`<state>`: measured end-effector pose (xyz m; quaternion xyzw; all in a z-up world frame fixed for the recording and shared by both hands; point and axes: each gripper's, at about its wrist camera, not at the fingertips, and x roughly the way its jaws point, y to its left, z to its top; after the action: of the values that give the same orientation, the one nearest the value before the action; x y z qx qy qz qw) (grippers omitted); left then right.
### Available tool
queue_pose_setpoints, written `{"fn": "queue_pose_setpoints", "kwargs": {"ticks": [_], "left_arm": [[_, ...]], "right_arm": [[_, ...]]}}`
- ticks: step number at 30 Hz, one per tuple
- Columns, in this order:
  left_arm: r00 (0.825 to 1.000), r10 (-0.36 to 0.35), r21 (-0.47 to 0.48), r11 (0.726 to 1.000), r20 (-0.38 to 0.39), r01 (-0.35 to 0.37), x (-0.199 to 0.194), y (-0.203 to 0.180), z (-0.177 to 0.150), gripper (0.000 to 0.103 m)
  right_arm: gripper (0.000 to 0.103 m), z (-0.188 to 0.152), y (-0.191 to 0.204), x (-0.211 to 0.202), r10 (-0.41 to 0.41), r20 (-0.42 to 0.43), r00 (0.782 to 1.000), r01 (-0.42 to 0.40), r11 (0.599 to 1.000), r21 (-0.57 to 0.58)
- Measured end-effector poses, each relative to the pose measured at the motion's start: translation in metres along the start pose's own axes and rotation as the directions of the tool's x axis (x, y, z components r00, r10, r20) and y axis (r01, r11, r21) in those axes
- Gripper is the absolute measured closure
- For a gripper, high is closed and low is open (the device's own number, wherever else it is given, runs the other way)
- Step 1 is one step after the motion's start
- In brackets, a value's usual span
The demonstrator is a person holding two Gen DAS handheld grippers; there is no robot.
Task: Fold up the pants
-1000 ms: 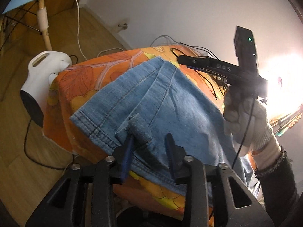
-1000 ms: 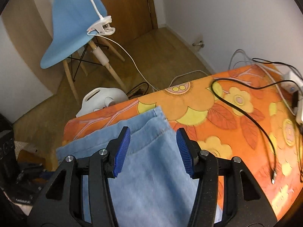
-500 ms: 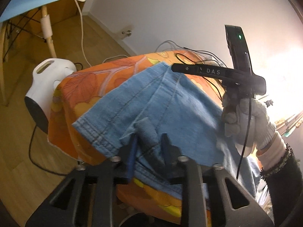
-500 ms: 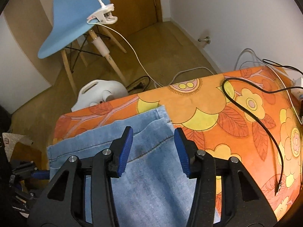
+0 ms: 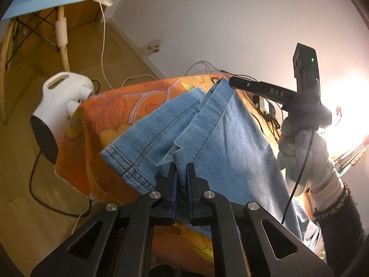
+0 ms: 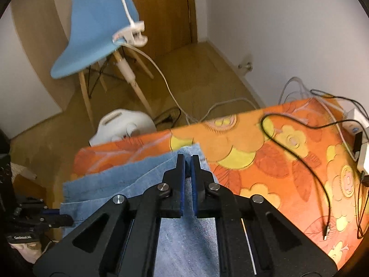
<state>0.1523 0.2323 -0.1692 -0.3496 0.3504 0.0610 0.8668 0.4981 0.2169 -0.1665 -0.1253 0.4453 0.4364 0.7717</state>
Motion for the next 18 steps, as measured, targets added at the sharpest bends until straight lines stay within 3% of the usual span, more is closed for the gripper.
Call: {"fn": "queue_pose_setpoints", "kwargs": {"ticks": [7,9,10,12,18], "left_arm": [[1.0,-0.002,0.013,1.0,0.029,0.001,-0.01,0.004,0.007,0.097],[1.0,0.011,0.027,1.0,0.018,-0.011,-0.007,0.004,0.004,0.097],[1.0,0.017,0.033,0.999,0.014,-0.017,-0.006,0.004,0.003,0.097],[1.0,0.018,0.031,0.999,0.005,-0.018,-0.003,0.006,0.001,0.097],[1.0,0.019,0.033,0.999,-0.01,-0.019,0.0,0.009,0.001,0.097]], "right_arm": [[0.102,0.024,0.01,0.002,-0.014,0.034,0.999,0.014,1.0,-0.008],[0.101,0.024,0.009,0.011,0.067,-0.021,0.998,-0.066,0.998,0.01],[0.099,0.023,0.007,0.017,0.083,-0.05,0.995,-0.082,0.996,0.024],[0.083,0.018,0.001,0.029,0.05,-0.096,0.994,-0.047,0.998,0.035],[0.077,0.003,-0.009,0.055,0.025,-0.16,0.987,-0.02,0.999,0.033]]}}
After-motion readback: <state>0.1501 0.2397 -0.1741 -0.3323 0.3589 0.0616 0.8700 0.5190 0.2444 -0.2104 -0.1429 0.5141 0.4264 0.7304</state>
